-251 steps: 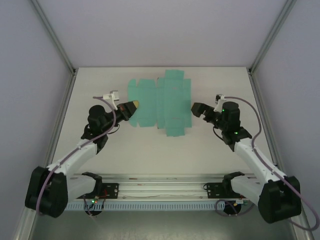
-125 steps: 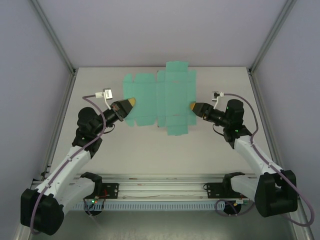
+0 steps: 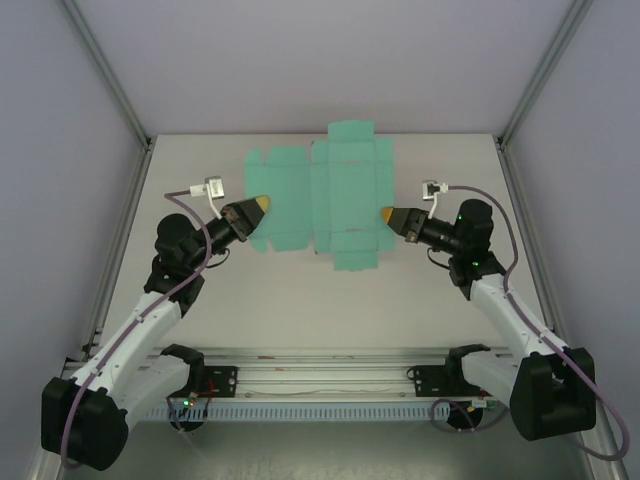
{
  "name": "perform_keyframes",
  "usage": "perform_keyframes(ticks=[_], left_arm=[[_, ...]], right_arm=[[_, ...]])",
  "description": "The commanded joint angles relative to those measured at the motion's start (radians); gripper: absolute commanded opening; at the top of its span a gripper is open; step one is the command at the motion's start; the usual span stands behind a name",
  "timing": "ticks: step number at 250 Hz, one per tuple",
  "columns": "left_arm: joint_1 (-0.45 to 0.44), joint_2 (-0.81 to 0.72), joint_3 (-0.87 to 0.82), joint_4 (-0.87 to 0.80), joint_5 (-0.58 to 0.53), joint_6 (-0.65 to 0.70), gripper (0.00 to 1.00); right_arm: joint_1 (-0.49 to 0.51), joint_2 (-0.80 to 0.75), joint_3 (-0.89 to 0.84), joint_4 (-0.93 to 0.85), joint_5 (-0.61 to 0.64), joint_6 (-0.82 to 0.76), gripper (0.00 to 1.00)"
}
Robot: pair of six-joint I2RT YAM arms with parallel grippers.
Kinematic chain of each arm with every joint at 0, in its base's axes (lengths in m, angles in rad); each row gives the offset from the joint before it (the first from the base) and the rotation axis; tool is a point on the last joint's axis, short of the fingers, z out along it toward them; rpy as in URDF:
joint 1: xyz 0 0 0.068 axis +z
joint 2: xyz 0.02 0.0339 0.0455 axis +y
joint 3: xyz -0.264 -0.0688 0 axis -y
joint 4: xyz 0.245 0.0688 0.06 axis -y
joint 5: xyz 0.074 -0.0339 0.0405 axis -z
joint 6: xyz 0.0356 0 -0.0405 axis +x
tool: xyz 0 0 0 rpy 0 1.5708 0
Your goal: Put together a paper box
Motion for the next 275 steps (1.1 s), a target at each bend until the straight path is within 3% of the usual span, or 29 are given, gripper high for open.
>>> perform_keyframes(ticks=[1,14,31,41,47,56,60,89,124,200,244,275], left_arm=[[0.005,-0.013,0.003,0.006,-0.012,-0.006,0.00],[0.004,-0.017,0.003,-0.015,-0.026,0.003,0.00],[0.005,-0.027,0.009,-0.079,-0.066,0.030,0.02],[0.005,-0.035,0.018,-0.151,-0.111,0.054,0.27],[0.004,-0.040,0.020,-0.197,-0.146,0.071,0.51],[0.004,-0.048,0.022,-0.267,-0.212,0.096,0.94],[0.005,-0.050,0.019,-0.296,-0.248,0.103,1.00],[0.004,-0.038,0.000,-0.466,-0.494,0.122,1.00],[0.004,0.004,0.002,-0.568,-0.580,0.153,1.00],[0.005,0.104,0.028,-0.559,-0.490,0.213,1.00],[0.003,0.171,0.052,-0.504,-0.351,0.227,1.00],[0.001,0.202,0.061,-0.471,-0.301,0.228,1.00]], right_arm=[[0.001,-0.018,0.022,0.000,-0.032,-0.050,0.08],[0.001,-0.021,0.025,-0.022,-0.013,-0.071,0.01],[0.002,-0.024,0.031,-0.071,0.022,-0.111,0.00],[0.002,-0.022,0.038,-0.119,0.048,-0.142,0.00],[0.002,-0.019,0.042,-0.144,0.064,-0.154,0.00],[0.005,-0.010,0.046,-0.177,0.073,-0.180,0.00],[0.005,-0.005,0.046,-0.186,0.075,-0.188,0.00],[0.007,0.043,0.018,-0.179,0.087,-0.214,0.00],[0.012,0.129,0.012,-0.213,0.104,-0.270,0.00],[0.098,0.336,0.156,-0.446,0.337,-0.550,0.02],[0.264,0.374,0.225,-0.498,0.682,-0.868,0.02],[0.325,0.413,0.230,-0.451,0.806,-1.001,0.02]])
